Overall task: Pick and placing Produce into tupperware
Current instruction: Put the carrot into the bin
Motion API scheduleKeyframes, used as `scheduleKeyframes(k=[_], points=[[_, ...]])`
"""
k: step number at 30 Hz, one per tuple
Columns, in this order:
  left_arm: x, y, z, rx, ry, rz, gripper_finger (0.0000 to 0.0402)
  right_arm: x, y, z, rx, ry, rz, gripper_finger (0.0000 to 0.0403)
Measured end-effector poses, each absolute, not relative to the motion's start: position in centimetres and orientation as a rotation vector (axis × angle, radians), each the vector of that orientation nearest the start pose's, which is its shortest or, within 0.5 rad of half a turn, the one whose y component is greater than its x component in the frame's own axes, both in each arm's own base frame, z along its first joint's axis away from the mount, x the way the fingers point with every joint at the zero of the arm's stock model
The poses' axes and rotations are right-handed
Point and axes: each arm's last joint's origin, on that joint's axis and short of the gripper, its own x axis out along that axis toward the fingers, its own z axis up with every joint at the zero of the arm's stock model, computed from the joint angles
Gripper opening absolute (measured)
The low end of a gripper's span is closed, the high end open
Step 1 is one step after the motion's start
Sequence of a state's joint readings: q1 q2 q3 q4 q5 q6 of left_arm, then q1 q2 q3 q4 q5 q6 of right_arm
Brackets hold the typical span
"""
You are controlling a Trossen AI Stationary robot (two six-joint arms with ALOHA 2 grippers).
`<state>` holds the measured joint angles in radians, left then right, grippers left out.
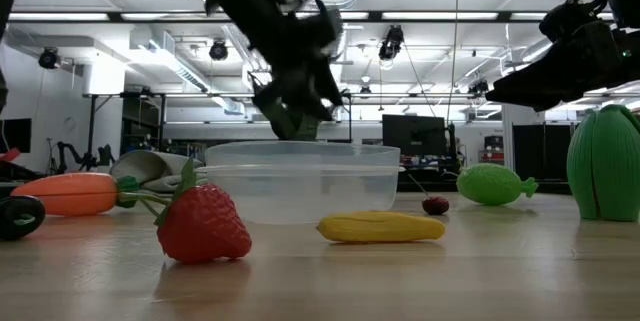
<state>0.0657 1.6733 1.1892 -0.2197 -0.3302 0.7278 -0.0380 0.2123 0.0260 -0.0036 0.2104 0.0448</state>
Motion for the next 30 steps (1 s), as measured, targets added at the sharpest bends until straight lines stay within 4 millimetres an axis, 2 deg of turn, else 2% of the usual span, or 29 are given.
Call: scheduleKeyframes(k=[3, 7, 10, 14, 17, 24, 30], points=[[34.7, 2.6, 26.1, 0.655, 0.789, 0.128, 0.0159, 10.8, -1.0, 15.5, 0.031, 0.184, -0.252, 0.0245], [31.5, 1.5, 28.0, 0.455, 0.849, 0.165, 0.0139, 10.8, -1.0, 15.5, 0.035, 0.183, -0.252, 0.0242], [29.2, 0.7, 29.0, 0.259, 0.897, 0.207, 0.0135, 10.8, -1.0, 15.5, 0.036, 0.176, -0.252, 0.0245], [27.2, -0.2, 29.5, 0.011, 0.923, 0.152, 0.0135, 10.8, -1.0, 15.5, 0.037, 0.173, -0.250, 0.0248], [27.2, -0.5, 29.8, -0.080, 0.898, 0.084, 0.0135, 10.8, -1.0, 15.5, 0.036, 0.174, -0.251, 0.0249], [29.2, -0.4, 30.1, 0.040, 0.749, 0.035, 0.0134, 10.8, -1.0, 15.5, 0.035, 0.175, -0.251, 0.0244], [29.0, -0.4, 29.2, -0.052, 0.842, 0.078, 0.0140, 10.8, -1.0, 15.5, 0.035, 0.176, -0.251, 0.0245]])
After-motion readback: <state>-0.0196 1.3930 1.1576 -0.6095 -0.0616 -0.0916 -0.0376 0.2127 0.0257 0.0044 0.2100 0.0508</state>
